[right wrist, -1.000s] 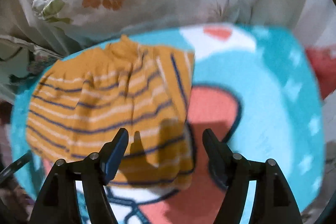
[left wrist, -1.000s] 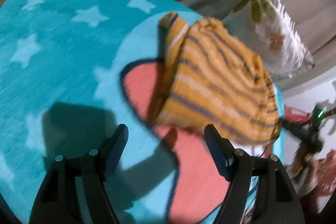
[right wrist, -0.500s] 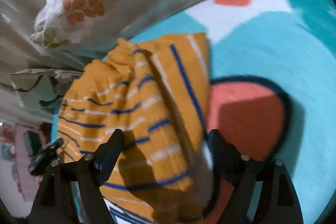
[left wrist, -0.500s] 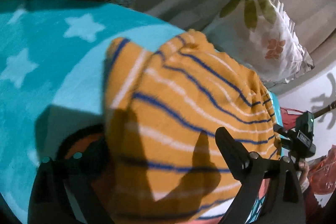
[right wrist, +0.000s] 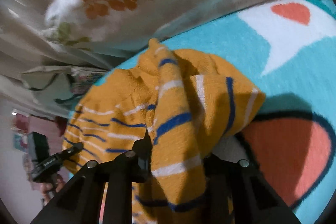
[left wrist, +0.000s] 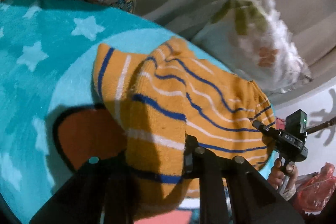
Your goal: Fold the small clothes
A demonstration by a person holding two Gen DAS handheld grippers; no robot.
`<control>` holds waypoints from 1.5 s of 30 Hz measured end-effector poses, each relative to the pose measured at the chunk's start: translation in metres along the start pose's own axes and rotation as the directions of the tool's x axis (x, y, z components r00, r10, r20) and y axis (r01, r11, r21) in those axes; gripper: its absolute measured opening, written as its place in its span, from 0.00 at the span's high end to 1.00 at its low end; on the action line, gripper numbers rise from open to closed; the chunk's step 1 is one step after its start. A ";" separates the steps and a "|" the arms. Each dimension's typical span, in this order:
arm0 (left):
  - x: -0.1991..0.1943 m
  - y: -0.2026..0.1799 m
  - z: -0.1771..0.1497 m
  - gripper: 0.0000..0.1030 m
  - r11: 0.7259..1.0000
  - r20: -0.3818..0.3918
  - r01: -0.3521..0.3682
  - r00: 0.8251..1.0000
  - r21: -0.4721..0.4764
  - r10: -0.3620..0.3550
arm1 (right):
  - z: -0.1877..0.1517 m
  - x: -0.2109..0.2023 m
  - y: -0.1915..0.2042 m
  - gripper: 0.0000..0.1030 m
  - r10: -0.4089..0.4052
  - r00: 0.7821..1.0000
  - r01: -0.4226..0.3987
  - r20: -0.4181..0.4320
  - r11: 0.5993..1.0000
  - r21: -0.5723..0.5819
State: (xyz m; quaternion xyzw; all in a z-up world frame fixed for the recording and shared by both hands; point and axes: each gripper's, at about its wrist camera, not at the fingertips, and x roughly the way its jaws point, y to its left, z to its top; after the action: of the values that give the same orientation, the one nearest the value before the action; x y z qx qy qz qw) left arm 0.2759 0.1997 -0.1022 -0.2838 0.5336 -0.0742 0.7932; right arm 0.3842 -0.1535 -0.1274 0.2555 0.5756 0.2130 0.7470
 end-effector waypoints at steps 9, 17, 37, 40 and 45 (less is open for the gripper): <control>-0.001 0.004 -0.030 0.67 0.989 -0.019 -0.148 0.989 -0.028 0.147 | -0.030 -0.018 -0.005 0.58 0.035 0.998 -0.034 -0.044 0.999 0.030; -0.018 0.017 -0.032 0.42 0.994 0.040 -0.086 0.995 -0.071 0.089 | -0.046 -0.062 -0.005 0.33 -0.105 0.990 0.103 0.092 0.994 0.031; -0.137 0.101 -0.088 0.36 0.985 0.108 -0.103 0.987 -0.137 0.118 | -0.088 -0.099 -0.014 0.51 -0.239 0.963 0.205 0.124 0.950 0.236; -0.150 0.113 -0.093 0.35 0.978 0.131 -0.155 0.976 -0.138 0.174 | -0.100 -0.111 0.014 0.51 -0.502 0.849 0.482 0.163 0.864 0.147; -0.159 0.125 -0.103 0.35 0.958 0.144 -0.263 0.950 -0.114 0.278 | -0.123 -0.068 0.100 0.48 -0.343 0.918 0.365 0.199 0.928 -0.081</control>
State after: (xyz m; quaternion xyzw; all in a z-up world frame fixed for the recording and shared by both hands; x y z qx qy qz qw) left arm 0.0945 0.3318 -0.0678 -0.2496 0.5054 0.0830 0.8218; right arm 0.2454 -0.1004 -0.0385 0.1213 0.5284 0.0832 0.8361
